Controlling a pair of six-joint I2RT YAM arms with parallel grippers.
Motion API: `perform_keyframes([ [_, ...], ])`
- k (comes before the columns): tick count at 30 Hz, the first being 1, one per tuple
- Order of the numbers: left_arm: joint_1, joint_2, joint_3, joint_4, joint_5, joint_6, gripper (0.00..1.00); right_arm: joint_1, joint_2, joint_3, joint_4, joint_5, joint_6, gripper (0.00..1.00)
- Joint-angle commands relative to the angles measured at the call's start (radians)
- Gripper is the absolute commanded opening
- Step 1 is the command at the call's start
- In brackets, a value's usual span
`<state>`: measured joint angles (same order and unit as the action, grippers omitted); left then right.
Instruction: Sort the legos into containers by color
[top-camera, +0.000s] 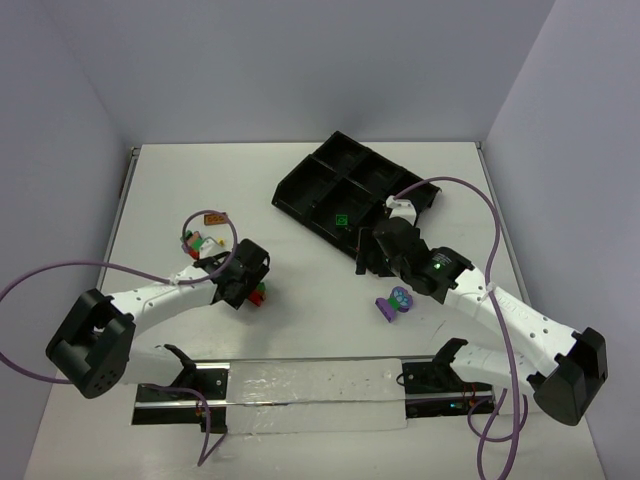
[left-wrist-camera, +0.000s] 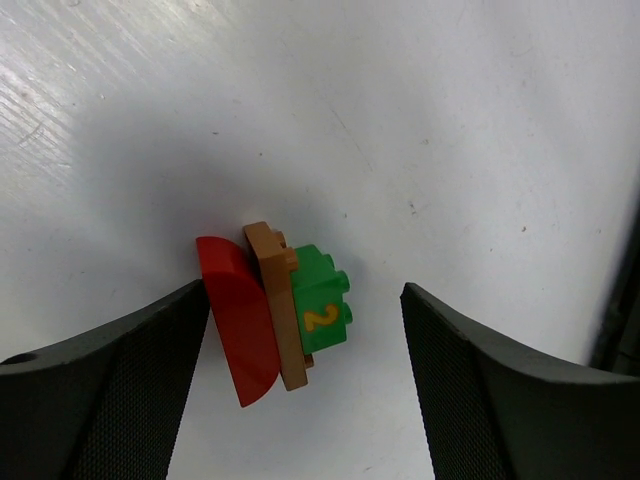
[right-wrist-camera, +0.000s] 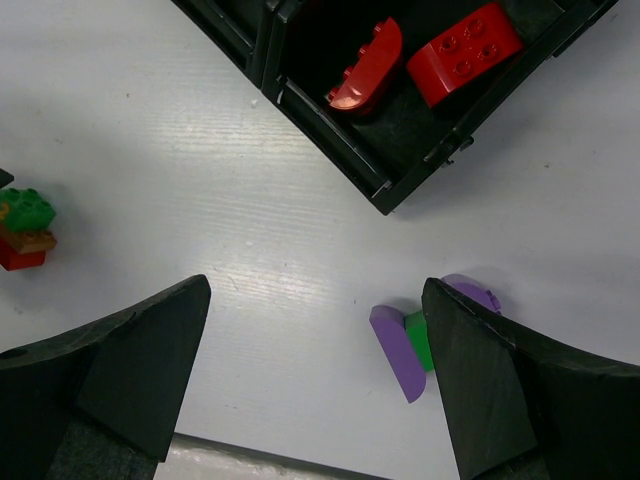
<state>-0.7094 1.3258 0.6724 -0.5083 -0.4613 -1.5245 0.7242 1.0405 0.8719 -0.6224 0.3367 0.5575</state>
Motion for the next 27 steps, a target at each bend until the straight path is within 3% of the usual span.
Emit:
perform_keyframes([
  [1, 0.008, 0.03, 0.03, -0.006, -0.037, -0.03, 0.82, 0.009, -0.014, 0.035, 0.003, 0.022, 0.007, 0.94],
  [9, 0.008, 0.112, 0.037, 0.023, 0.006, 0.014, 0.79, 0.012, -0.014, 0.039, 0.007, 0.016, 0.012, 0.94],
  [14, 0.008, 0.113, 0.066, -0.001, -0.004, 0.032, 0.54, 0.011, -0.017, 0.035, 0.006, 0.019, 0.012, 0.94],
  [15, 0.01, 0.091, 0.084, -0.015, -0.029, 0.057, 0.45, 0.012, -0.017, 0.036, 0.006, 0.019, 0.01, 0.94],
  [18, 0.008, 0.027, 0.116, 0.009, -0.053, 0.163, 0.33, 0.013, -0.024, 0.031, 0.033, 0.007, 0.0, 0.94],
  [24, 0.019, -0.119, 0.157, 0.149, 0.04, 0.438, 0.28, 0.016, -0.014, 0.025, 0.145, -0.123, -0.001, 0.94],
  [27, 0.033, -0.149, 0.187, 0.199, 0.128, 0.531, 0.25, 0.032, -0.029, -0.023, 0.3, -0.258, 0.022, 0.93],
])
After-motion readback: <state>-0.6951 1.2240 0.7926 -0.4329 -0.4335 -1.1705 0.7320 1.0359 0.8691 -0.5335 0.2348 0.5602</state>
